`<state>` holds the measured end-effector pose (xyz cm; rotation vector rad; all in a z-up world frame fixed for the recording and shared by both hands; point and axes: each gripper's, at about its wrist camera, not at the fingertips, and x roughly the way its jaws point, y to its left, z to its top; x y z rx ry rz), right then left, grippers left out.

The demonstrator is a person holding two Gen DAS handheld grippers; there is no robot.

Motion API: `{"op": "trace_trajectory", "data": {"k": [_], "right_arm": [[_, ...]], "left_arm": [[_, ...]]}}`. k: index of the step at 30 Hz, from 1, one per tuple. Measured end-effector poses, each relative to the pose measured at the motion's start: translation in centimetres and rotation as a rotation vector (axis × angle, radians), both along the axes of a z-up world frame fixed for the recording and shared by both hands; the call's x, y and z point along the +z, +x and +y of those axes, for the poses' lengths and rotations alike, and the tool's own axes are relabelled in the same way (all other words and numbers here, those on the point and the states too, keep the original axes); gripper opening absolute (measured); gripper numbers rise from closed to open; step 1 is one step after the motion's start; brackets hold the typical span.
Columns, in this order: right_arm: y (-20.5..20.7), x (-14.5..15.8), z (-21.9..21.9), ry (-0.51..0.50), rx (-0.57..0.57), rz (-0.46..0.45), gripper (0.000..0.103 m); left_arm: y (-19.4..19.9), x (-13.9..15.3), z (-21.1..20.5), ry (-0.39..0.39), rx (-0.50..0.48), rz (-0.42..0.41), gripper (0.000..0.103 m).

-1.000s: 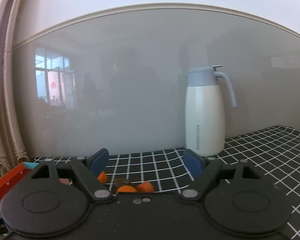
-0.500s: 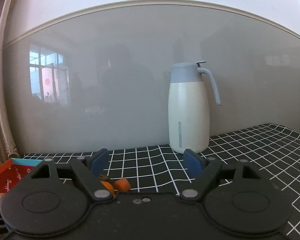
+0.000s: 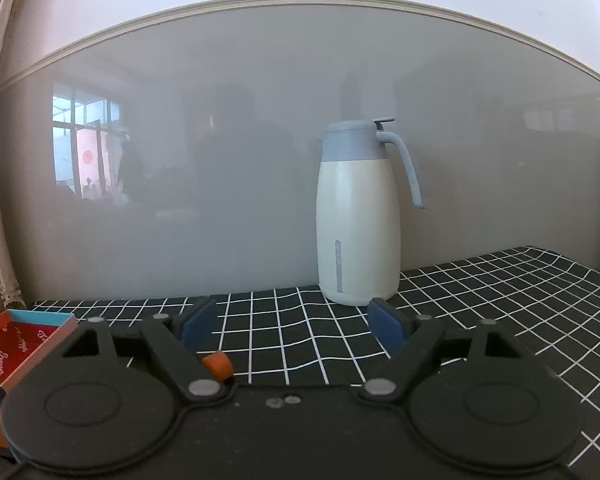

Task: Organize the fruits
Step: 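Move the left tool back over the fruit pile toward a mandarin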

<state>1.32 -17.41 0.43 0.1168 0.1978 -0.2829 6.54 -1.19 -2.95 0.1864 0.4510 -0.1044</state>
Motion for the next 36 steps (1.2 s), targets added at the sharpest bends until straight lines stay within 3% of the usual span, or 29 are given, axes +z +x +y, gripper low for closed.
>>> {"op": "trace_trajectory", "data": {"k": [11,17,23,30,36], "right_arm": [[0.3,-0.6,-0.4,-0.034,-0.007,0.026,0.083],[0.8,-1.1,-1.3,-0.051,-0.025,0.046,0.083],[1.5,-1.7,-2.6,-0.070,-0.048,0.070,0.083],[1.3,-2.1,-4.0,-0.084,-0.068,0.078,0.084],[1.1,-2.1,-5.0,-0.069,-0.077,0.076,0.085]], "left_arm": [[0.6,-0.6,-1.4,-0.011,-0.028,0.001,0.103],[2.8,-0.2,-1.5,-0.063,-0.016,-0.004,0.103],[4.2,-0.3,-3.9,-0.099,-0.061,0.005,0.103],[4.5,-1.0,-7.2,-0.075,-0.117,0.003,0.103],[5.3,-1.3,-8.0,-0.093,-0.088,0.004,0.102]]}}
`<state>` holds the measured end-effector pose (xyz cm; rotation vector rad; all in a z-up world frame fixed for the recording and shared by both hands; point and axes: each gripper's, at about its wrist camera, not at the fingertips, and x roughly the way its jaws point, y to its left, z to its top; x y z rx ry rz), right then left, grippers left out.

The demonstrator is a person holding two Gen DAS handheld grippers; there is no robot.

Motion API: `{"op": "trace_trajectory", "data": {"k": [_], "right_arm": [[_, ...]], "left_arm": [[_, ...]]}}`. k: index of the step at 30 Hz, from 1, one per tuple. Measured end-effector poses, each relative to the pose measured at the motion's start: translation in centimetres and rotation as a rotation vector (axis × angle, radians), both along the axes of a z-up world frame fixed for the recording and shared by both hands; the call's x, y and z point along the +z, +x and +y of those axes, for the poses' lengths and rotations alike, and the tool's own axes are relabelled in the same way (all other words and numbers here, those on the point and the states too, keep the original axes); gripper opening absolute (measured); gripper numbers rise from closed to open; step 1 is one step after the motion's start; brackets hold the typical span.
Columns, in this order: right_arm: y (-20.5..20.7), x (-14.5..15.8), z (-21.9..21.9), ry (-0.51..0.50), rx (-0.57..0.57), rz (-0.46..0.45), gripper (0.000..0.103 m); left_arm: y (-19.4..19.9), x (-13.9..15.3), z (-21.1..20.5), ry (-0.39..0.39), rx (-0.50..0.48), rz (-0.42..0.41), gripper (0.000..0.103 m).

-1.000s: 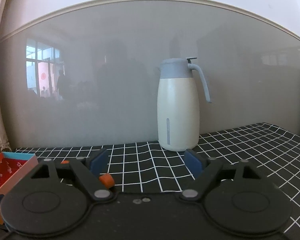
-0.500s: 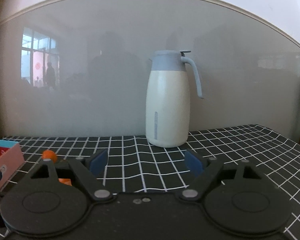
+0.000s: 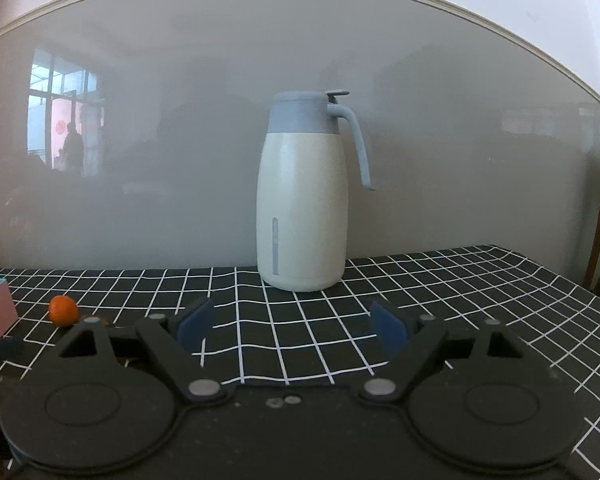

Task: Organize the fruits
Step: 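Move the left tool back over the fruit pile toward a mandarin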

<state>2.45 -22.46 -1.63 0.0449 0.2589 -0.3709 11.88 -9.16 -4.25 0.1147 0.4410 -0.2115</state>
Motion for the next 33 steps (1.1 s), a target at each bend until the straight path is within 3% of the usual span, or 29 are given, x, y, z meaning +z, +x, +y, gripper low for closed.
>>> {"op": "trace_trajectory", "data": {"k": [6,8,11,23,24,28,33], "right_arm": [[0.5,-0.4,-0.5,0.003,-0.004,0.010,0.088],[1.1,-0.5,-0.8,0.016,-0.010,0.016,0.088],[2.6,-1.0,-1.3,0.028,-0.022,0.048,0.088],[8.7,-3.5,-0.6,0.042,-0.005,0.176,0.088],[8.9,-3.5,-0.5,0.039,-0.003,0.177,0.088],[9.4,-3.7,-0.3,0.040,0.003,0.181,0.088],[8.8,-3.2,-0.1,0.039,0.001,0.164,0.089]], "left_arm": [[2.5,-0.4,0.6,-0.038,0.055,0.041,0.099],[3.4,-0.8,0.5,-0.047,0.057,0.073,0.085],[4.4,-1.3,0.3,-0.058,0.053,0.111,0.077],[5.8,-1.5,-1.2,-0.028,0.027,0.142,0.076],[6.0,-1.6,-1.2,-0.032,0.023,0.148,0.073],[6.2,-1.7,-0.9,-0.062,0.015,0.155,0.043],[5.4,-1.4,-0.4,-0.077,0.020,0.112,0.043]]}}
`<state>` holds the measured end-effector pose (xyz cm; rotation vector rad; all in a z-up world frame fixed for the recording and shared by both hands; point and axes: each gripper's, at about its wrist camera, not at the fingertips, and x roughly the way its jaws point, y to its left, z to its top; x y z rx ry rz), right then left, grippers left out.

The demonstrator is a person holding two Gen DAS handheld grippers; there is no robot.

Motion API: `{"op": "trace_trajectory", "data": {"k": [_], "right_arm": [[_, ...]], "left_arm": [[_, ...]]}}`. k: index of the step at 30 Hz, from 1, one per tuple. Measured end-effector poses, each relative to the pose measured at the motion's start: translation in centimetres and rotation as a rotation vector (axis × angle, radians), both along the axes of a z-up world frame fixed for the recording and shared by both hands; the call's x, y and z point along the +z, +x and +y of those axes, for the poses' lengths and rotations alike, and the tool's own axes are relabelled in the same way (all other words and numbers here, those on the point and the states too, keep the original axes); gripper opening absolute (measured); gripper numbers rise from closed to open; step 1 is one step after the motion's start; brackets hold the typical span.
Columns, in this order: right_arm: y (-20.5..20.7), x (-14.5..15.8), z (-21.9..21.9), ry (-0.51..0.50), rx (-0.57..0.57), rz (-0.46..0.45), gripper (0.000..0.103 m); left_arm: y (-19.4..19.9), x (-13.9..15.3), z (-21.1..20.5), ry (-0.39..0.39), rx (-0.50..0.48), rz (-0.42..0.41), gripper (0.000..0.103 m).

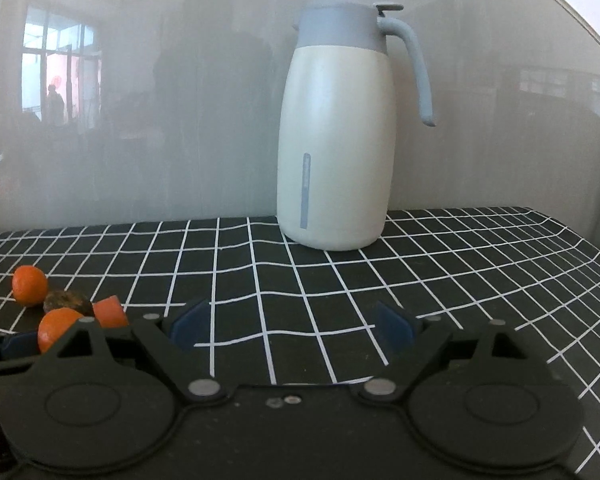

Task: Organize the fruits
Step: 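Move the left tool back over the fruit pile toward a mandarin, then grasp a mandarin with the left tool and place it in the red box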

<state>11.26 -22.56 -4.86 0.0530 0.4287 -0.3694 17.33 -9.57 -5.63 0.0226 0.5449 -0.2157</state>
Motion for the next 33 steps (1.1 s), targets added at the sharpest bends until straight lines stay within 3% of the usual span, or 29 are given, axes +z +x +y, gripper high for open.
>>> {"op": "trace_trajectory", "data": {"k": [15,33], "right_arm": [[-1.7,1.2,1.3,-0.007,-0.005,-0.027,0.089],[-1.3,2.1,8.9,-0.005,0.111,-0.062,0.089]], "left_arm": [[-4.4,2.8,4.2,0.048,0.017,-0.095,0.043],[-5.8,5.6,17.4,0.100,0.268,-0.156,0.043]]}}
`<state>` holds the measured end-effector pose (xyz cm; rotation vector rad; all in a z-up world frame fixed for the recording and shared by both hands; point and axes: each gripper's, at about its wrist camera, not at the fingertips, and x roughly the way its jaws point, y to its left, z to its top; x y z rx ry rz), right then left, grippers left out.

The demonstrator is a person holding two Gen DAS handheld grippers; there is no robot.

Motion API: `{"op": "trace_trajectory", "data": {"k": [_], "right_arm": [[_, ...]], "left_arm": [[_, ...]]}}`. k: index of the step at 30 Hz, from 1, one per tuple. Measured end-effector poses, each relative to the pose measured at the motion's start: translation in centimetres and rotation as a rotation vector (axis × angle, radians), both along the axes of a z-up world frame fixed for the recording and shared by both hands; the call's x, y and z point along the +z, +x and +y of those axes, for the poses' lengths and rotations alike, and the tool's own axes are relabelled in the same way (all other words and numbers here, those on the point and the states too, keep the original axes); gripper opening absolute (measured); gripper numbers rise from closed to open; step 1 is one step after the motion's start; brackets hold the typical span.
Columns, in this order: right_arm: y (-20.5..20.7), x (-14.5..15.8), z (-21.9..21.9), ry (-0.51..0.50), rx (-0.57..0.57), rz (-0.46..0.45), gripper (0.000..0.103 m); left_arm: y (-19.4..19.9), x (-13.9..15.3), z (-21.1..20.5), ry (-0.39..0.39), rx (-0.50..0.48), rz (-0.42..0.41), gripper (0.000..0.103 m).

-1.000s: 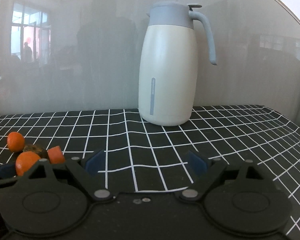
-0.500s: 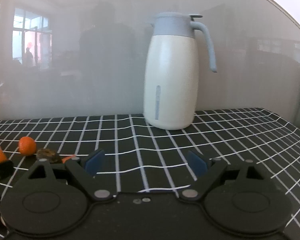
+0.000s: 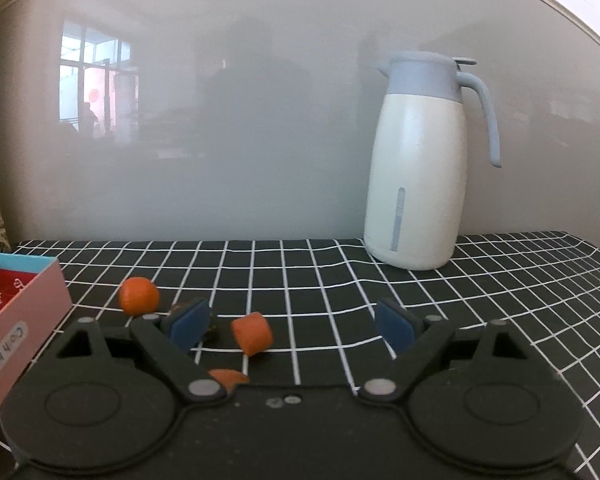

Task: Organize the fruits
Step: 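Grasp a mandarin with the left tool and place it in the red box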

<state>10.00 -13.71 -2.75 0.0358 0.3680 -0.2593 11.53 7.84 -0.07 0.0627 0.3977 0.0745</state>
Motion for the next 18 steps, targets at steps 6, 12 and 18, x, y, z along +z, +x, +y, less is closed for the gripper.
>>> {"op": "trace_trajectory", "data": {"k": [6,12,18], "right_arm": [[0.2,-0.3,2.1,0.002,0.024,-0.002,0.089],[0.5,-0.5,4.2,-0.014,0.059,-0.003,0.089],[0.4,-0.3,4.7,-0.006,0.066,-0.022,0.089]], "left_arm": [[0.4,-0.5,3.6,-0.003,0.068,0.019,0.043],[1.2,-1.4,7.1,-0.048,0.131,0.065,0.043],[1.0,-1.8,8.3,-0.053,0.152,0.094,0.043]]}}
